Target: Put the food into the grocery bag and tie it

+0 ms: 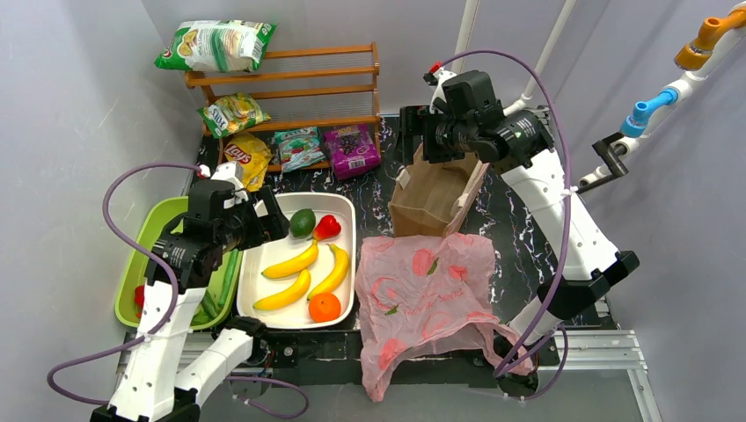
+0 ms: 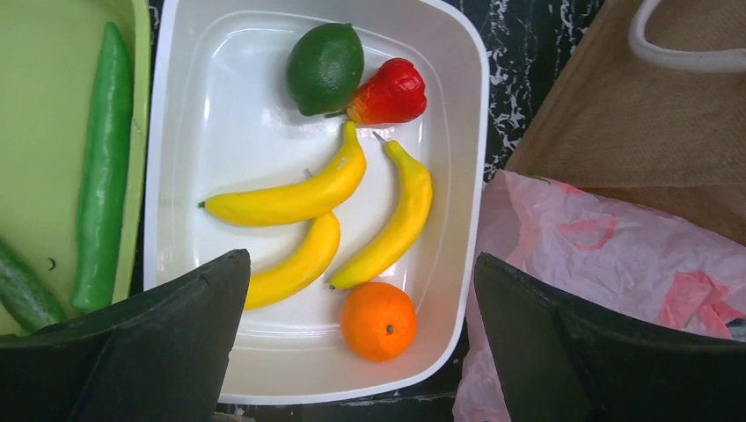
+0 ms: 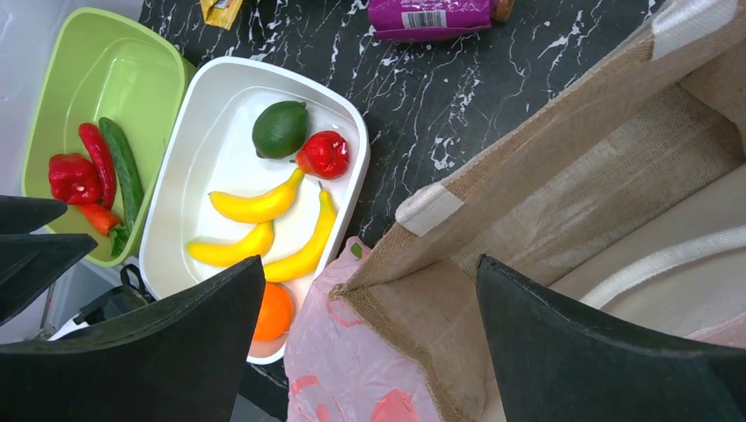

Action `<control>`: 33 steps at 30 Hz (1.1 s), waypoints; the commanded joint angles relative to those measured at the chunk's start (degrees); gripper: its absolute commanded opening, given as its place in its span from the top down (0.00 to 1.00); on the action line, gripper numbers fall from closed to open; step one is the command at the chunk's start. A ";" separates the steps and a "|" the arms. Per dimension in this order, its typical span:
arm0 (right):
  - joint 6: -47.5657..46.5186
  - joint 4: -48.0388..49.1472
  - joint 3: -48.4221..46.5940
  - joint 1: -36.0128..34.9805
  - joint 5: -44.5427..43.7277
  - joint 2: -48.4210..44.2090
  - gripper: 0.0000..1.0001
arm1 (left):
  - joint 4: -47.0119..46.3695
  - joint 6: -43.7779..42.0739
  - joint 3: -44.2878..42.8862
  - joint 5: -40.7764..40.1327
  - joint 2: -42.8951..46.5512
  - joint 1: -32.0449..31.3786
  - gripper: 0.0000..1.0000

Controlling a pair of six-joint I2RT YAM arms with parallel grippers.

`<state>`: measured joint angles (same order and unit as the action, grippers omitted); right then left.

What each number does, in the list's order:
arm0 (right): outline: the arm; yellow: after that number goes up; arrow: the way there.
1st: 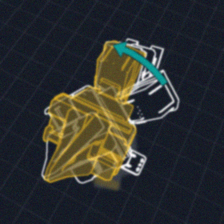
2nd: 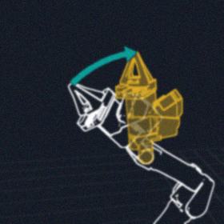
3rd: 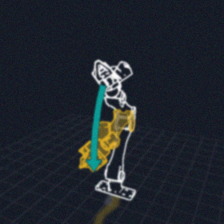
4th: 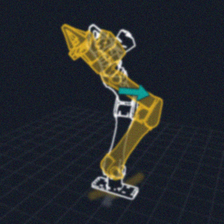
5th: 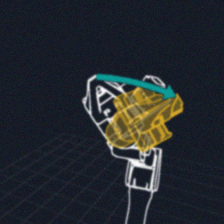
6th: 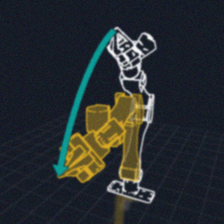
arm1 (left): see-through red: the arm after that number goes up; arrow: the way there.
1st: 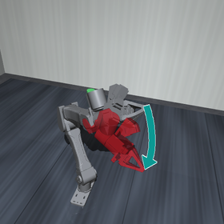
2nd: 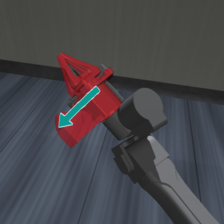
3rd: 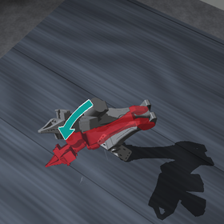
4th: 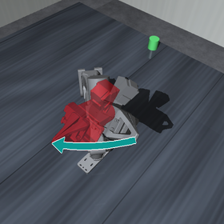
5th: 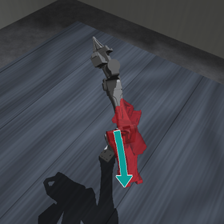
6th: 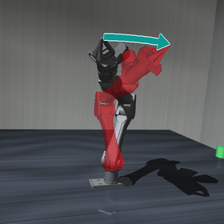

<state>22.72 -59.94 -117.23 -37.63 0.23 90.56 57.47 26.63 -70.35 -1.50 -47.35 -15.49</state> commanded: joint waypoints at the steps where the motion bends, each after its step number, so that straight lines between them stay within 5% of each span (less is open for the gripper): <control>1: -1.09 1.63 -2.83 -0.12 1.83 1.75 0.04 | 2.96 -0.20 -0.64 -3.93 -0.28 -0.02 0.01; 8: -1.93 1.88 -0.20 -0.19 2.03 0.40 0.02 | 1.12 -10.61 4.10 13.26 2.40 0.06 0.01; 17: -8.01 0.20 7.91 -3.96 0.46 -4.17 0.03 | 0.21 -12.82 5.97 20.22 3.34 -0.06 0.00; 33: -4.13 -2.75 16.55 -14.23 -3.65 -5.15 0.07 | -7.54 -8.45 12.46 31.65 6.85 -0.04 0.00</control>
<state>16.45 -63.42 -100.66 -51.51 1.28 87.37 53.95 16.16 -59.92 23.92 -40.29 -15.49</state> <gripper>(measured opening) 0.926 0.992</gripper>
